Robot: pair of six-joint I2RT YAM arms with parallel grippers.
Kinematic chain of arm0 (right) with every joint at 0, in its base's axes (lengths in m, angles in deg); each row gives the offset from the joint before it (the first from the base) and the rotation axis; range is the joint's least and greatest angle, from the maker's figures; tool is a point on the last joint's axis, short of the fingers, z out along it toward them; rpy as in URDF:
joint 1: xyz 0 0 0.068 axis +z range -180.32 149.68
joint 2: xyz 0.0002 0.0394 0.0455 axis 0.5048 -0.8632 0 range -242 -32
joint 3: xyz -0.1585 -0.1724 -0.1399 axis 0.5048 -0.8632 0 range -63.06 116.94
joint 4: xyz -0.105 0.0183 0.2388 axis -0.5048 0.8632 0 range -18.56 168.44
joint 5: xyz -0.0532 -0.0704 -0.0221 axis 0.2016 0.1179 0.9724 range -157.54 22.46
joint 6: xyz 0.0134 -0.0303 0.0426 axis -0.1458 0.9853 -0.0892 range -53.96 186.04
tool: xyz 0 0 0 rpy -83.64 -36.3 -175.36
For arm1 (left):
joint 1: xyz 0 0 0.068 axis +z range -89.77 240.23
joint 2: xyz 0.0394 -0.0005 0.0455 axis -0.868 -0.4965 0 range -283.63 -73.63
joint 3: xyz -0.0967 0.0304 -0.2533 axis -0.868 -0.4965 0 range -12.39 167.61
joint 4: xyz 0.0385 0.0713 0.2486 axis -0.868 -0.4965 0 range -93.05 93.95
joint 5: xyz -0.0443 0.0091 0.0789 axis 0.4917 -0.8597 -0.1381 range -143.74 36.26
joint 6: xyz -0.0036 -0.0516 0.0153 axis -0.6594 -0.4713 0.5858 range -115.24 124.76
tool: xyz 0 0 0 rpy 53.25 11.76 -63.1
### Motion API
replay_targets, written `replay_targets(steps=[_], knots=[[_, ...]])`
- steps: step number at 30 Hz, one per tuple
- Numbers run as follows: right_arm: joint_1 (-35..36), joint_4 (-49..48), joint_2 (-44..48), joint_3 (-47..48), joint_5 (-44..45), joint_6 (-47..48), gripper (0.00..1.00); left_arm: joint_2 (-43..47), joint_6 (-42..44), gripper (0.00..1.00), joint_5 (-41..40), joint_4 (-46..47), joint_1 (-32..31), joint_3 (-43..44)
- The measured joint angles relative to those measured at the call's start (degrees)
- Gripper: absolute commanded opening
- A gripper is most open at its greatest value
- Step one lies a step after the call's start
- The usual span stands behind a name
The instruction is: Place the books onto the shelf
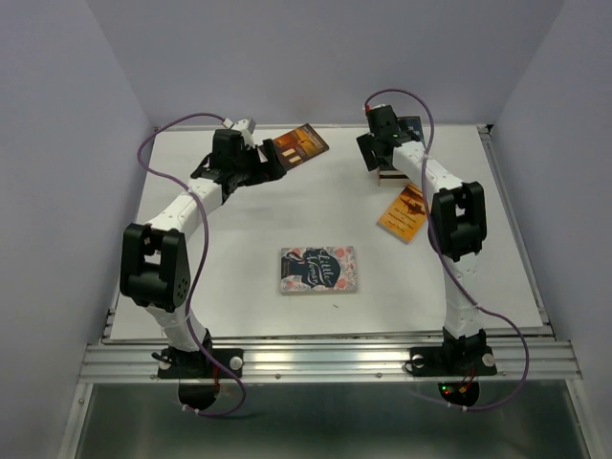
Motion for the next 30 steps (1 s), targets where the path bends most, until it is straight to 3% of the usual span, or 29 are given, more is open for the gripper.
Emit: replay_targets(steps=[9,13,20,25,27,30], knots=[[0.0,-0.1,0.6,-0.8,-0.4,0.0,1.00,-1.2,0.8,0.99,0.0,-0.5,0.3,1.7],[-0.3,0.2,2.4,-0.9,-4.7,-0.2,1.00,-4.9,2.6,0.99,0.5,-1.7,0.6,7.5],[-0.6,-0.9,13.2,-5.5,-18.2,-3.4,1.00,-21.1,6.9,0.99,1.6,-3.7,1.0,29.5],[-0.6,-6.1,24.9,-13.9,-23.6,-6.8,1.00,-40.4,8.0,0.99,1.2,-9.8,1.4,55.5],[-0.6,-8.2,28.0,-17.1,-24.6,-7.8,1.00,-45.0,7.7,0.99,1.1,-10.3,1.4,60.4],[-0.6,-10.2,30.3,-21.0,-25.2,-9.5,1.00,-48.6,6.3,0.99,0.3,-9.8,1.5,60.5]])
